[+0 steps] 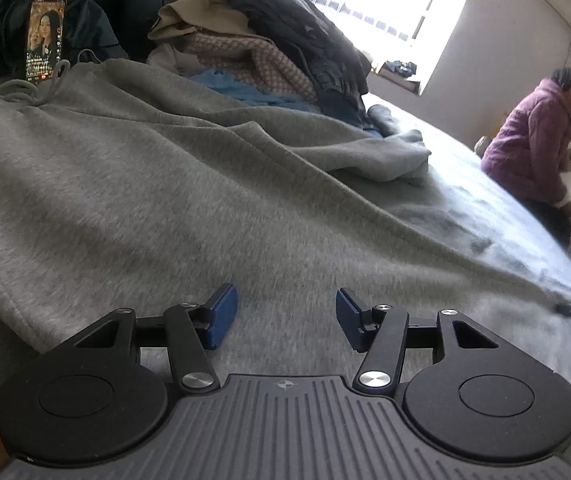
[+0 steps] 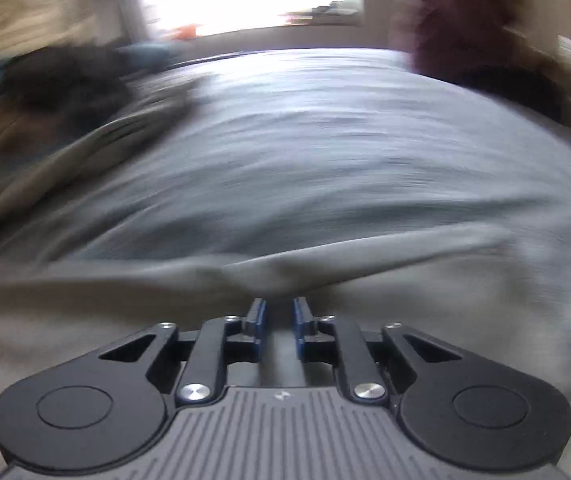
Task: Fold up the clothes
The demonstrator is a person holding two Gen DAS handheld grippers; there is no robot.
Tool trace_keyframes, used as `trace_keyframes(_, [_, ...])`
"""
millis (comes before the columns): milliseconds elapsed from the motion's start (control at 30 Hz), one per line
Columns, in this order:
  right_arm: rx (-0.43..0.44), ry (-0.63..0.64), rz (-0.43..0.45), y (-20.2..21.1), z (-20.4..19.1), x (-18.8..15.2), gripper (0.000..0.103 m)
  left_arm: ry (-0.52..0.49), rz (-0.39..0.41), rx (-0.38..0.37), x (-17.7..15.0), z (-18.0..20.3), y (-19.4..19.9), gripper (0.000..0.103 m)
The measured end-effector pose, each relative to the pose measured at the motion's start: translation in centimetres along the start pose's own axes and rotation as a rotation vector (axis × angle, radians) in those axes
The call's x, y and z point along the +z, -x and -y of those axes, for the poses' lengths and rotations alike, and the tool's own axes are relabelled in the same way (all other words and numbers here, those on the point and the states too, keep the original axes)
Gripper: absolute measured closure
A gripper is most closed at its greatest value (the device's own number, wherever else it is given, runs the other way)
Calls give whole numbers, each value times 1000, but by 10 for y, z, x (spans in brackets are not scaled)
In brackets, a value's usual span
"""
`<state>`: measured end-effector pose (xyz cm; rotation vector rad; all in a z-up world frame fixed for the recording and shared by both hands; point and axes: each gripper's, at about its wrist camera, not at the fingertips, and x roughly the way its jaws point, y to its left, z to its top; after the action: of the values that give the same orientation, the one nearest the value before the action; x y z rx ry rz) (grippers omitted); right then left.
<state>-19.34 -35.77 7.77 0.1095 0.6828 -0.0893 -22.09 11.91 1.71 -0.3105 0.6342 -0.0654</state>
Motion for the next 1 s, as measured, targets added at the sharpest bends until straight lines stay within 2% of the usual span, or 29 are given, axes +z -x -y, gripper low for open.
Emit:
trace_keyframes(67, [-77,-26,12,0,22,3,83,-31,-3,21,-1,2,2,47])
trace_keyframes(133, [-155,-51,24,-1,44,6,83,-43,-5,31,0,4,4,47])
trace_keyframes(167, [-166,-51,29,1,49,6,83,-41,-3,31,0,4,5,46])
trace_keyframes(233, [-77,-2,27,9,33,3,82,-26,-1,18,2,5,8,44])
trace_keyframes(300, [20,34,-23,-7,21,-1,81,-15,2,-2,3,8,9,43])
trace_keyframes(333, [14,31,-58,-21,21,-2,81,-16,2,-8,3,11,9,43])
trace_keyframes(433, [-157,-54,-61,-35,56,-3,84,-44,14,-23,2,19,13,43])
trace_keyframes(467, [-222,-96,-47,-24,69,-2,84,-54,15,-27,3,21,14,43])
trace_keyframes(500, [-276,-125,-31,-10,78,-2,79,-65,17,-31,3,22,15,43])
trace_keyframes(533, [-310,-144,-11,6,83,-4,79,-76,21,-37,3,22,16,43])
trace_keyframes(567, [-285,-139,16,26,78,-8,79,-84,23,-41,4,23,16,42])
trace_keyframes(633, [-169,-103,71,63,51,-19,79,-90,13,-37,3,23,13,41])
trace_keyframes(700, [-3,-33,111,85,4,-35,78,-82,-3,-18,3,23,9,41])
trace_keyframes(800, [271,84,131,94,-74,-67,78,-59,-7,-9,-1,24,9,41])
trace_keyframes(833, [315,144,137,93,-95,-77,77,-60,-2,3,-3,25,10,41])
trace_keyframes(933, [323,384,157,92,-143,-112,76,-74,20,50,-7,27,12,41])
trace_keyframes(1000, [206,402,119,85,-126,-123,75,-70,29,64,-8,25,14,41])
